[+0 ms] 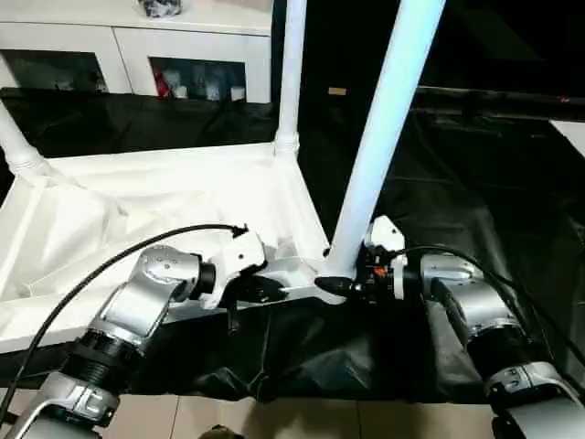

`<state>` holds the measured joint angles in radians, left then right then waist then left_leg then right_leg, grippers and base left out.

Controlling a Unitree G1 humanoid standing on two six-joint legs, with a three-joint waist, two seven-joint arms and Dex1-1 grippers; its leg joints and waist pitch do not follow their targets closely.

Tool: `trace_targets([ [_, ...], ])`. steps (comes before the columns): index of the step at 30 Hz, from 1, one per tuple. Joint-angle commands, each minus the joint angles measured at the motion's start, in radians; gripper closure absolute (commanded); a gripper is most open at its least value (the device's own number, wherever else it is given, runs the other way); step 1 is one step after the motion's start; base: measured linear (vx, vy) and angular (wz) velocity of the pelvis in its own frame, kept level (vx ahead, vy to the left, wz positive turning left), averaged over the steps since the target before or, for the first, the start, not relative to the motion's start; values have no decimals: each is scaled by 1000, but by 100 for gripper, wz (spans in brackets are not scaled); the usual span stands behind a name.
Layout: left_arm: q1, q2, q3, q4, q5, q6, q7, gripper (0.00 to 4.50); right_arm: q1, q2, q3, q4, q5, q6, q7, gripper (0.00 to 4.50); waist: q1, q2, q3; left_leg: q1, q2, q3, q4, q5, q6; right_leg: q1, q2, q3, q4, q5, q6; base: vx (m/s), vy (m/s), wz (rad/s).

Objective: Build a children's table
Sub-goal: Rotate leg to tighten

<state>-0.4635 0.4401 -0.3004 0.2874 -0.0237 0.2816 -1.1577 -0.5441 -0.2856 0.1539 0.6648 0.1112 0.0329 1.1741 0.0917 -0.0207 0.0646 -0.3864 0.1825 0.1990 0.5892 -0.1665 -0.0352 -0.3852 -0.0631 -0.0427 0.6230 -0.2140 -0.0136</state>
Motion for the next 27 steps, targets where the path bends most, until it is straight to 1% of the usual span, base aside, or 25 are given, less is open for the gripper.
trace_targets([
  [1,-18,-46,-6,-7,2,-17,59,450,19,32,38,-14,-19,19,-21,177,-3,2,-67,30,60,-25,-71,-208,22,29,-85,45,-74,-146,-240,0,0,0],
  [3,-33,-73,3,21,21,-18,118,450,14,61,21,15,-31,26,-115,179,-6,2,-65,31,59,-26,-73,-215,13,27,-85,46,-76,-158,-236,0,0,0],
  [4,-38,-79,5,29,24,-18,132,450,12,70,15,23,-33,28,-141,179,-7,1,-64,33,58,-26,-73,-233,3,27,-87,47,-80,-192,-230,0,0,0],
  [5,-48,-98,10,45,33,-18,168,450,-6,95,-6,64,-45,29,-236,179,-8,2,-64,32,58,-29,-75,-243,-7,28,-89,47,-81,-222,-220,0,0,0],
  [6,-60,-121,16,62,41,-12,210,450,-26,121,-29,110,-54,26,-340,180,-14,5,-61,35,58,-28,-76,-265,-21,21,-90,49,-86,-257,-217,0,0,0],
  [7,-76,-149,19,82,53,-7,259,450,-48,152,-55,161,-57,24,-443,180,-16,3,-60,35,56,-29,-78,-277,-28,21,-89,49,-88,-280,-212,0,0,0],
  [8,-86,-166,21,95,60,-6,289,450,-60,170,-68,190,-58,16,-500,180,-19,6,-62,37,55,-33,-78,-296,-43,22,-92,48,-91,-319,-202,0,0,0],
  [9,-98,-188,24,108,65,2,322,450,-72,189,-79,217,-59,10,-556,180,-22,6,-62,37,56,-33,-78,-300,-47,20,-92,48,-92,-329,-196,0,0,0],
  [10,-108,-205,25,119,69,9,347,450,-84,206,-90,240,-57,11,-605,180,-25,8,-60,38,57,-35,-79,-315,-53,17,-92,48,-96,-344,-190,0,0,0],
  [11,-118,-221,26,130,73,12,370,450,-95,222,-100,260,-51,14,-642,180,-29,7,-62,38,55,-35,-78,-322,-53,17,-91,49,-96,-341,-185,0,0,0],
  [12,-123,-231,27,135,76,15,385,450,-101,231,-104,268,-50,11,-660,180,-29,7,-63,36,55,-36,-78,-317,-47,20,-91,48,-96,-328,-184,0,0,0],
  [13,-143,-266,32,159,90,24,445,450,-123,266,-114,299,-51,-14,-731,180,-31,9,-66,34,56,-32,-77,-296,-44,18,-90,50,-93,-284,-189,0,0,0],
  [14,-151,-281,37,171,96,29,474,450,-130,278,-111,307,-59,-42,-742,180,-30,9,-66,35,55,-32,-76,-287,-42,18,-89,49,-92,-265,-192,0,0,0],
  [15,-151,-281,37,171,96,29,474,450,-130,278,-111,307,-59,-42,-742,180,-29,8,-67,33,54,-31,-75,-272,-35,21,-87,48,-89,-234,-196,0,0,0],
  [16,-159,-298,43,187,102,32,500,450,-139,296,-113,322,-66,-72,-751,180,-26,9,-70,32,54,-31,-74,-260,-29,24,-87,47,-86,-212,-198,0,0,0],
  [17,-160,-299,43,188,103,31,501,450,-141,298,-115,324,-66,-73,-752,180,-27,8,-70,28,54,-29,-73,-239,-20,26,-87,47,-82,-173,-205,0,0,0],
  [18,-159,-302,44,190,103,27,496,450,-148,306,-132,330,-50,-69,-734,145,-26,7,-72,26,54,-29,-72,-219,-8,29,-86,46,-79,-136,-213,0,0,0],
  [20,-159,-303,44,192,103,24,495,450,-155,311,-143,340,-38,-71,-725,110,-25,8,-73,25,53,-27,-70,-199,11,32,-86,45,-76,-101,-222,0,0,0],
  [22,-149,-290,39,181,99,13,470,450,-164,306,-156,344,-17,-70,-691,90,-26,8,-72,24,53,-28,-70,-203,19,33,-88,44,-77,-105,-227,0,0,0],
  [23,-143,-281,36,172,93,7,450,450,-167,299,-157,344,-13,-69,-674,74,-26,10,-70,25,55,-28,-71,-218,18,32,-88,44,-80,-127,-225,0,0,0],
  [24,-134,-269,33,160,87,1,425,450,-167,287,-149,338,-18,-73,-654,65,-27,9,-70,25,55,-29,-73,-223,16,33,-88,44,-80,-139,-224,0,0,0],
  [25,-120,-251,27,143,77,-8,383,450,-167,266,-131,339,-33,-92,-616,65,-27,11,-71,25,55,-29,-73,-225,15,32,-87,44,-80,-140,-225,0,0,0],
  [26,-119,-250,27,142,77,-8,382,450,-167,265,-131,339,-33,-93,-615,61,-27,10,-71,25,55,-29,-72,-226,16,33,-88,43,-80,-141,-226,0,0,0],
  [27,-102,-227,20,119,67,-13,336,450,-160,239,-113,322,-37,-101,-544,61,-29,9,-72,22,55,-29,-71,-212,20,36,-89,44,-77,-121,-231,0,0,0],
])
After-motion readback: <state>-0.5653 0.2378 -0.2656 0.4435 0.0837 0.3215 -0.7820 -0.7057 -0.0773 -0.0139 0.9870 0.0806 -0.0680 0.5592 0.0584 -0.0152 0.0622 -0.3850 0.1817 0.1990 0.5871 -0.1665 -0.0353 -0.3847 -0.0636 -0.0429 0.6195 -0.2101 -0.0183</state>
